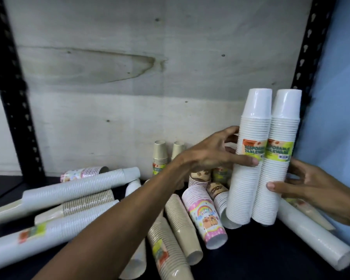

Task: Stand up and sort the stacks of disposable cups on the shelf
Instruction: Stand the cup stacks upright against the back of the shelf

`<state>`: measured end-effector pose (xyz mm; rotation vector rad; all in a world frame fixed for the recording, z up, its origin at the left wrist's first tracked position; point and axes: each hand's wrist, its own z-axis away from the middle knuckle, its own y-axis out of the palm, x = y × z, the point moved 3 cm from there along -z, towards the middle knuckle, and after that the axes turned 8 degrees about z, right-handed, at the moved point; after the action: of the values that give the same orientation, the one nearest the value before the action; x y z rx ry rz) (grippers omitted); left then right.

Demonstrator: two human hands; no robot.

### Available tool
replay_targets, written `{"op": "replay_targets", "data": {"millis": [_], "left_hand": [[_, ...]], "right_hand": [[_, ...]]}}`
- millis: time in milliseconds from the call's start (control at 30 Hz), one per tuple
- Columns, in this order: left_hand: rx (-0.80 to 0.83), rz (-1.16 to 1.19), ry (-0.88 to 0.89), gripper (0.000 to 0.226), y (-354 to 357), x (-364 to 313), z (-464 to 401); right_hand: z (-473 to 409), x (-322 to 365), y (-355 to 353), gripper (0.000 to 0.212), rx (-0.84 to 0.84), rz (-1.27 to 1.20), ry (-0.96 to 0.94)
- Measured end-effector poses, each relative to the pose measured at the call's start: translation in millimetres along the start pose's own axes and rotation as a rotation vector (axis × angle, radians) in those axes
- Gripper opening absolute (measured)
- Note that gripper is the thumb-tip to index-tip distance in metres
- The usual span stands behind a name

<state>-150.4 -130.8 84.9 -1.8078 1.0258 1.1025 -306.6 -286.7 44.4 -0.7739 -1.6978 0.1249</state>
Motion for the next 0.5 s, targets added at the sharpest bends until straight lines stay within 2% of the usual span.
{"op": "replay_targets", "data": {"millis": [233, 500], "left_hand": [[-0.175, -0.031, 0.029, 0.062, -79, -31, 46], [-0.397, -0.087, 0.028, 0.06, -160, -43, 103]], "right_hand": [[-55, 52, 61, 0.054, 0.12, -0.037, -0.106], [-120, 94, 139, 0.053, 0.224, -0.087, -0.193]]}}
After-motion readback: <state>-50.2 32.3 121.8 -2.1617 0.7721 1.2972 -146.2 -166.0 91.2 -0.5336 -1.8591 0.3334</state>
